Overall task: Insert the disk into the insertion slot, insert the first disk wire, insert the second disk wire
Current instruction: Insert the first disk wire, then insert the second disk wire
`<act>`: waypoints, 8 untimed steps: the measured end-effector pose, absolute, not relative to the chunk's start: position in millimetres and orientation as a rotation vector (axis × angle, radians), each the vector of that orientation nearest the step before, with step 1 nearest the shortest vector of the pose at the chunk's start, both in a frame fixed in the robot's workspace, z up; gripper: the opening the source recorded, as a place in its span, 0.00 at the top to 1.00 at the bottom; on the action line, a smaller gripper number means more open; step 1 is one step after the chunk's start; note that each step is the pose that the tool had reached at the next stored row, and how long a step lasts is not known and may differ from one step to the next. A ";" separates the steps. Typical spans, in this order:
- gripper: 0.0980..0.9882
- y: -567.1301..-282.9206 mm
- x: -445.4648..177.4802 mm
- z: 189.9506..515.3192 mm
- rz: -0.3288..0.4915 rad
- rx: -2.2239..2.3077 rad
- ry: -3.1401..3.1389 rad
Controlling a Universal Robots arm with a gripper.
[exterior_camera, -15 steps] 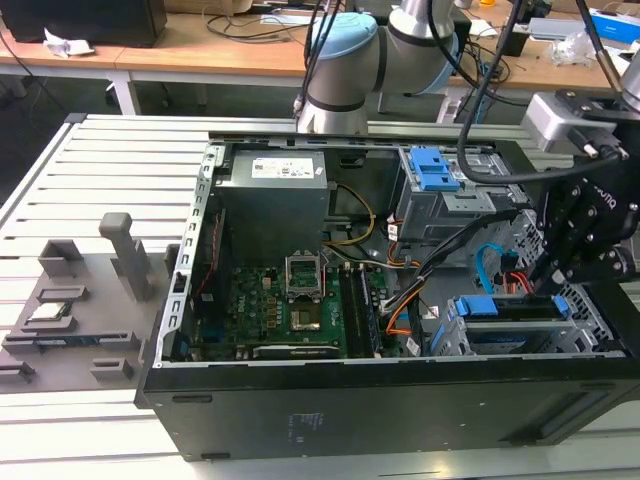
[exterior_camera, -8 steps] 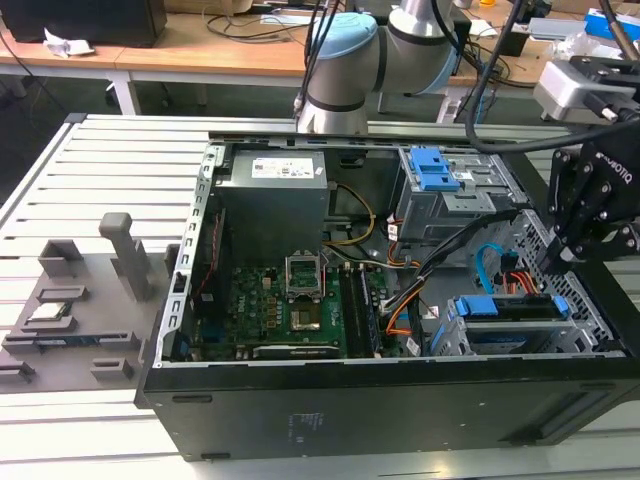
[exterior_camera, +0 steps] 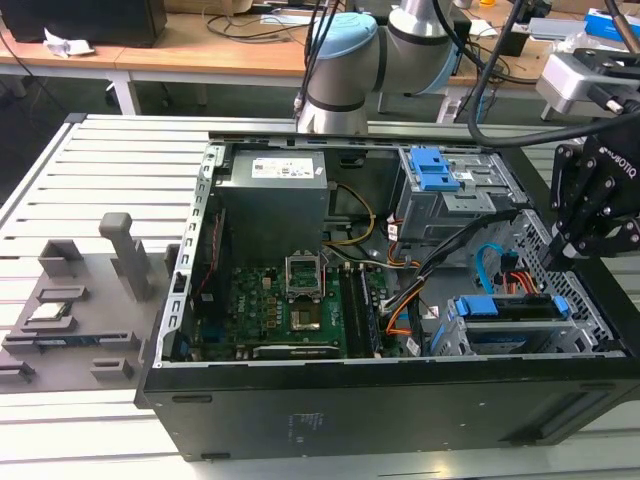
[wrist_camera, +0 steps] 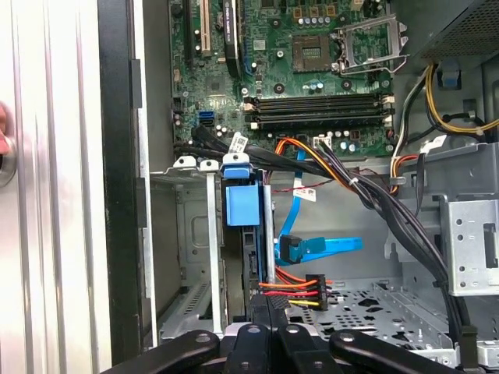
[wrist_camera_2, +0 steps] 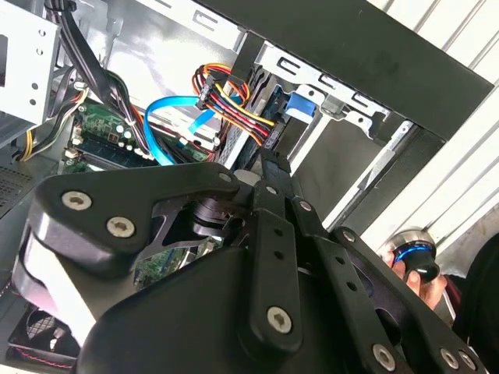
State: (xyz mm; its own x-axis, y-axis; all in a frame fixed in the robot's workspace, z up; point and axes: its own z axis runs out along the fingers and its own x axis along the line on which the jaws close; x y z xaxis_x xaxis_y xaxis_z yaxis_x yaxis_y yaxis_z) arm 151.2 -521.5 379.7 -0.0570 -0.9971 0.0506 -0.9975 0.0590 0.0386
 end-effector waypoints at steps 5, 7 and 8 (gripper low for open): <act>0.99 -521.5 151.2 379.8 0.010 2.112 -2.239; 0.99 -521.5 151.2 379.8 0.010 2.112 -2.239; 0.99 -521.5 151.2 379.8 0.010 2.112 -2.239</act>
State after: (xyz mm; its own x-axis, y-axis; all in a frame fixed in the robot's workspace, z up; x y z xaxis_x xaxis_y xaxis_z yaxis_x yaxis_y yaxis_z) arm 151.2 -521.5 379.8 -0.0571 -0.9971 0.0506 -0.9975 0.0590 0.0385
